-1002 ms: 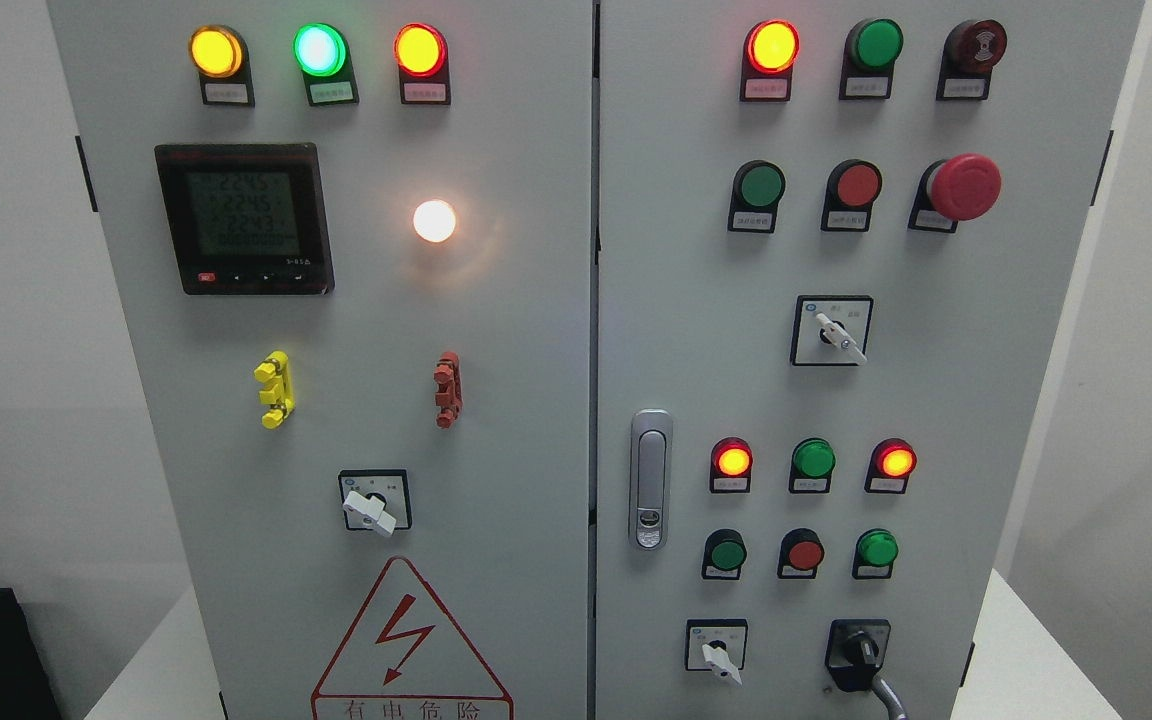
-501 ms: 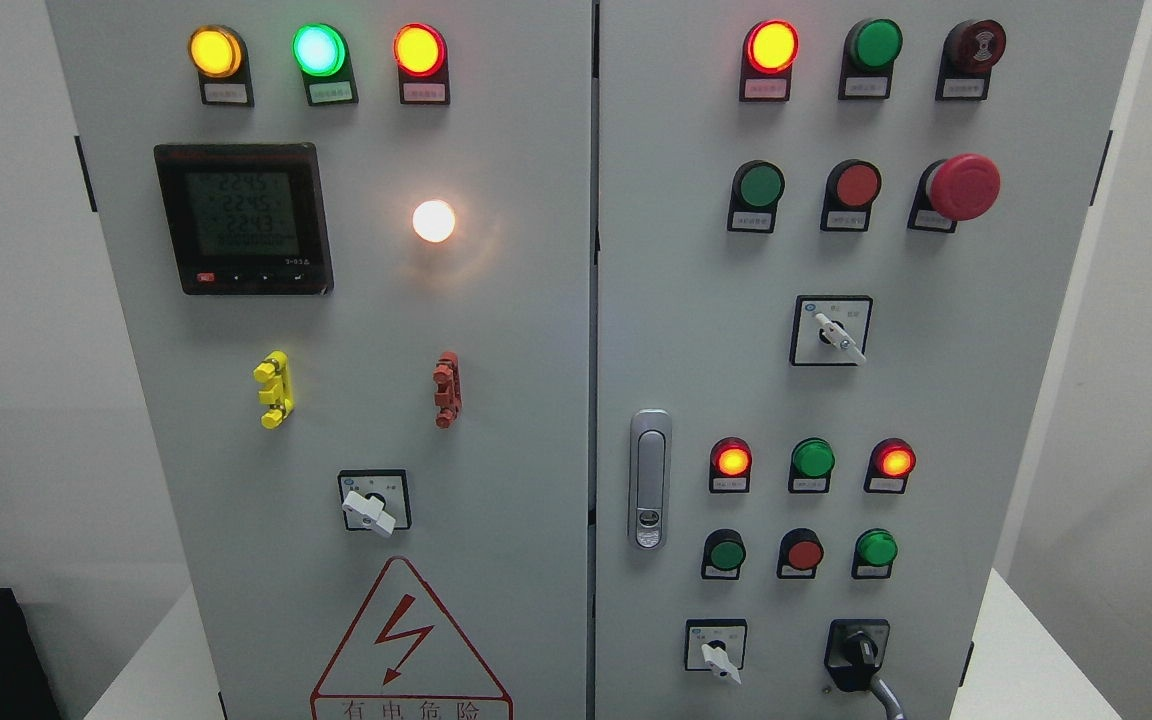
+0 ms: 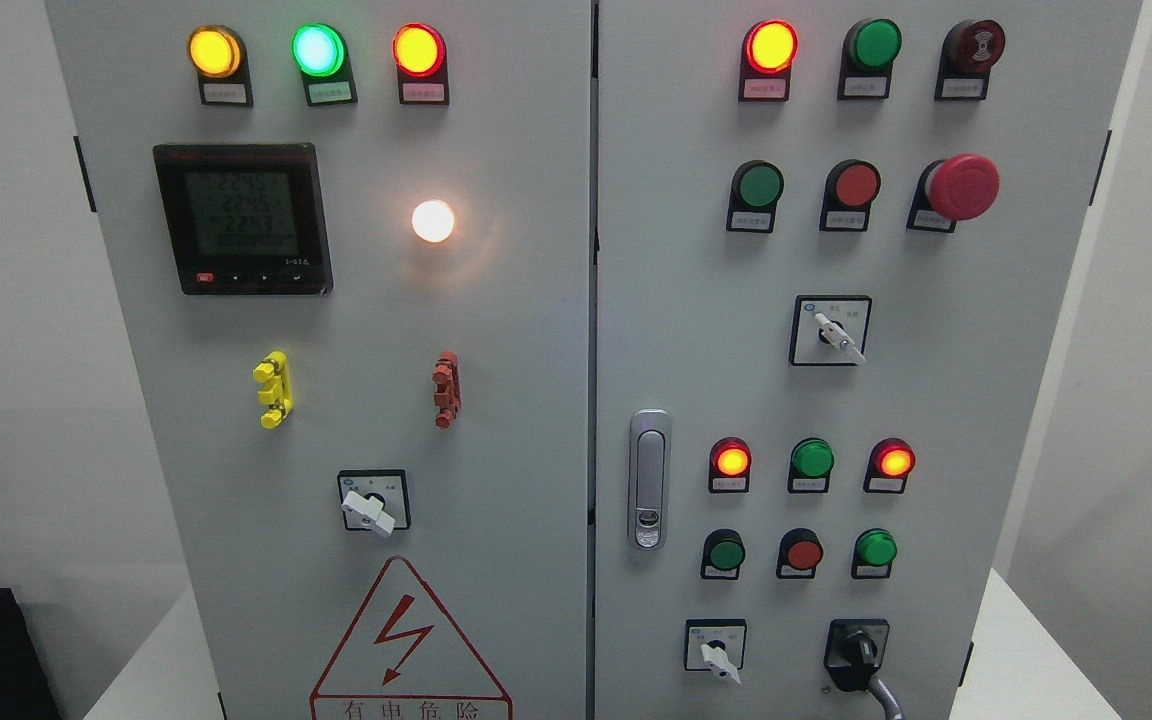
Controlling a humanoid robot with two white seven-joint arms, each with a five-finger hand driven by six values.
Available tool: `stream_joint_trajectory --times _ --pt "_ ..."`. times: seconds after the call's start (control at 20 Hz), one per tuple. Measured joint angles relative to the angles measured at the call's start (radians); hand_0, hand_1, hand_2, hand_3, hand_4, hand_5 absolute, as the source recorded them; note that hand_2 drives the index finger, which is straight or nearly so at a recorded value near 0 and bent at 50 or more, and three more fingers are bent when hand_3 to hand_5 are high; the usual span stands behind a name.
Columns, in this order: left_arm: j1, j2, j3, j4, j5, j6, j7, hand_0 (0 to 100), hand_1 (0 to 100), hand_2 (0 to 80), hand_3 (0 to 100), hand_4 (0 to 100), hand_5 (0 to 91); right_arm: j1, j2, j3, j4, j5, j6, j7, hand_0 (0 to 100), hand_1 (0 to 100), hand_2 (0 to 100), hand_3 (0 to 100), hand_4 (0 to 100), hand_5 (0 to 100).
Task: Trip black knob to open circuit
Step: 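Raise the right hand up to the black rotary knob, then grip the black knob with the right hand and twist it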
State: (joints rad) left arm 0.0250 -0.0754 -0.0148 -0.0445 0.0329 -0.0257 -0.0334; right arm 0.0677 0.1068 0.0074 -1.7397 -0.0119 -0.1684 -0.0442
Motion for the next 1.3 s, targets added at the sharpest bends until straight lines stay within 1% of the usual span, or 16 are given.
stream_joint_trajectory --times 0.5,0.8,1.3 --pt "0.0 0.0 0.0 0.0 0.0 0.0 0.0 12 39 0.0 0 0 0.0 0.0 0.0 0.011 0.0 -0.001 0.0 -0.006 0 0 0 100 100 100" --pt "0.0 0.0 0.0 0.0 0.0 0.0 0.0 12 39 0.0 0 0 0.0 0.001 0.007 0.022 0.0 -0.002 0.0 -0.01 0 0 0 100 100 100" --pt "0.0 0.0 0.0 0.0 0.0 0.0 0.0 12 39 0.0 0 0 0.0 0.001 0.008 0.023 0.0 -0.005 0.001 -0.011 0 0 0 100 100 100"
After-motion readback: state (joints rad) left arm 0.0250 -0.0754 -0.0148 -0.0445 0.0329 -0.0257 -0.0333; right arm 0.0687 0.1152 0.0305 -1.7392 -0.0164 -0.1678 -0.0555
